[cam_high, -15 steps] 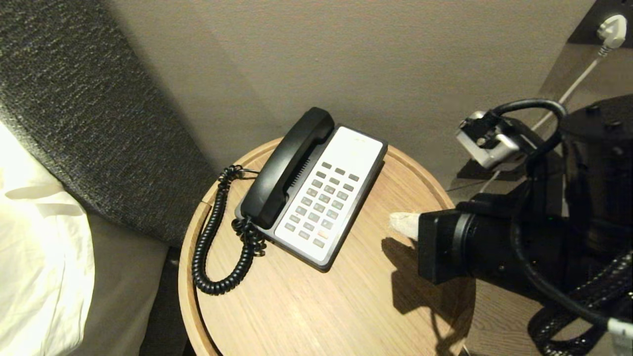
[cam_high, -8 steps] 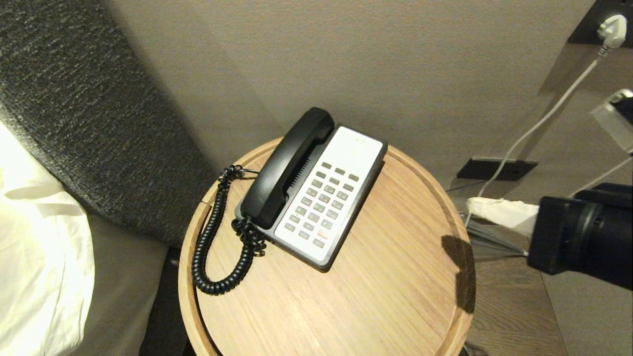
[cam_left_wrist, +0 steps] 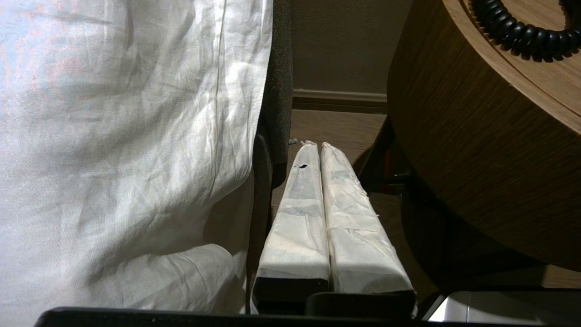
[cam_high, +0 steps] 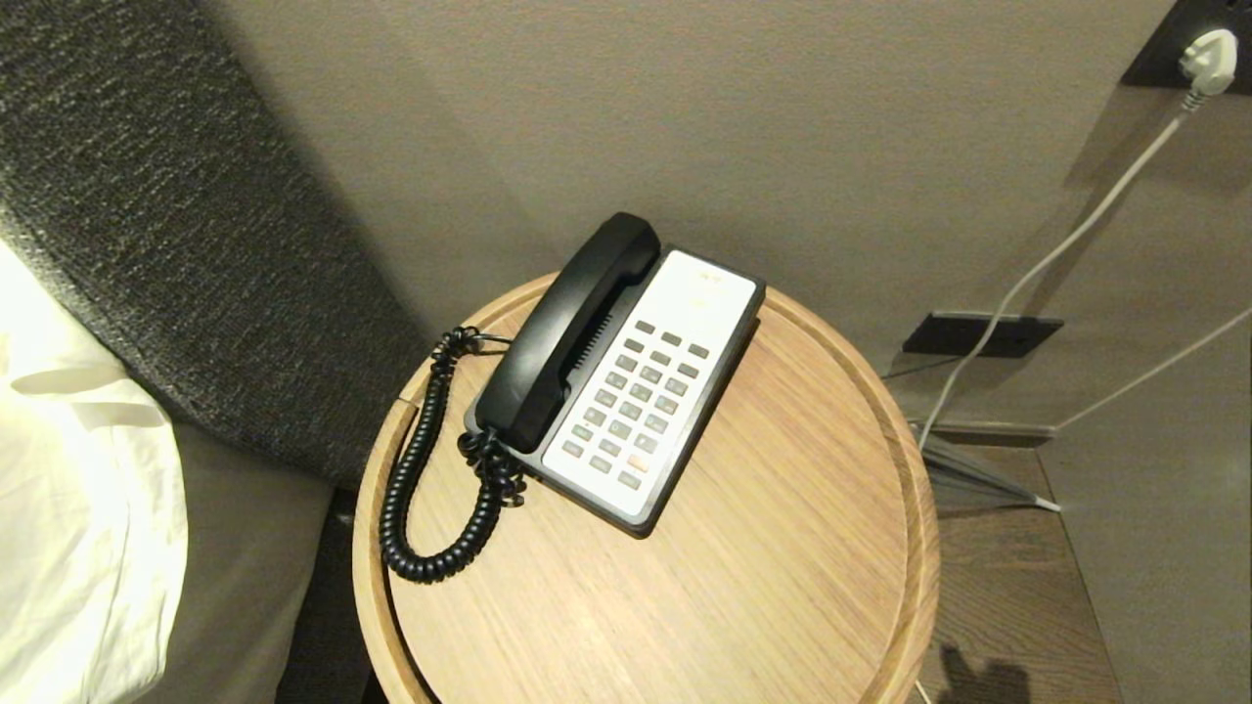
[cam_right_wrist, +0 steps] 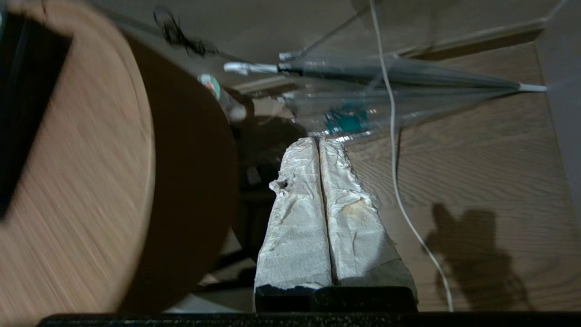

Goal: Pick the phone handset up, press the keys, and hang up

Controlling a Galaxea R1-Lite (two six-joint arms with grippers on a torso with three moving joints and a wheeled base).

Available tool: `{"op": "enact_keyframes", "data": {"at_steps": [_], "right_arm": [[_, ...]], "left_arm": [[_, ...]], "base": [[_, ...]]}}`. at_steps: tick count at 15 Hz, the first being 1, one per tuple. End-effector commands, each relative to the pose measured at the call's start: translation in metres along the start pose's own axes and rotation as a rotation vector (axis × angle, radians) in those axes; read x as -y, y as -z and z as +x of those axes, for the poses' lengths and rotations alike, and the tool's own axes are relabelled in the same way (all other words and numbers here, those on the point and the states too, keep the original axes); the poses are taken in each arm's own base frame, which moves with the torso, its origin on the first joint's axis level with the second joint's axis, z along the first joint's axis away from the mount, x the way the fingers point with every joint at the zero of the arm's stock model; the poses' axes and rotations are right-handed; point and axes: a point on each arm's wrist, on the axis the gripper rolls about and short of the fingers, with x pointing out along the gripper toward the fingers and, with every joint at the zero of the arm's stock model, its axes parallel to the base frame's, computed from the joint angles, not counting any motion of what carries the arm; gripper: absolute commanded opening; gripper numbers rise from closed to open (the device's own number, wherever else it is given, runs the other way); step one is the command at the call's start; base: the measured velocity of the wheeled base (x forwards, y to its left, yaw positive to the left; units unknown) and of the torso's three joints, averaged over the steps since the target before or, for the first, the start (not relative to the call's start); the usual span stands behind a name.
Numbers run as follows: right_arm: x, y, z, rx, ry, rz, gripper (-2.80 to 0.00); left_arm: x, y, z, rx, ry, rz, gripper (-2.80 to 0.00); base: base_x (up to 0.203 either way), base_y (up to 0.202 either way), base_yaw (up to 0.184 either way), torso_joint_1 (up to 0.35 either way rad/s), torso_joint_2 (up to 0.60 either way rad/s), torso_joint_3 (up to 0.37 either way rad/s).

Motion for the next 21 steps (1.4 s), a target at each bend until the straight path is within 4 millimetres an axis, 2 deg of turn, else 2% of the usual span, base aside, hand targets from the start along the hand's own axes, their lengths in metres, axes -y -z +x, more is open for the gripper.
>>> {"op": "enact_keyframes", "data": {"at_steps": [1, 9, 12, 14, 21], "right_arm": [[0.015, 0.039, -0.034, 0.113, -0.029, -0.051, -2.8], [0.034, 0.114, -0.044, 0.155, -0.07, -0.25, -2.8], [0.037, 0.12, -0.043, 0.186, -0.033, -0.324, -2.8], [0.042, 0.129, -0.035, 0.203, 0.03, -0.302, -2.8], [0.04, 0.126, -0.037, 0.23, 0.018, -0.296, -2.8]], "left_arm": [[0.0, 0.007, 0.002, -0.025, 0.001, 0.0, -2.8], [0.0, 0.007, 0.002, -0.025, 0.001, 0.001, -2.8], [0.0, 0.007, 0.002, -0.025, 0.001, 0.0, -2.8], [0.0, 0.007, 0.002, -0.025, 0.001, 0.0, -2.8], [0.0, 0.007, 0.002, -0.024, 0.001, 0.0, -2.8]], "base": [[0.0, 0.0, 0.0, 0.0, 0.0, 0.0], [0.0, 0.0, 0.0, 0.0, 0.0, 0.0], [0.0, 0.0, 0.0, 0.0, 0.0, 0.0], [0.0, 0.0, 0.0, 0.0, 0.0, 0.0], [0.0, 0.0, 0.0, 0.0, 0.0, 0.0]]}}
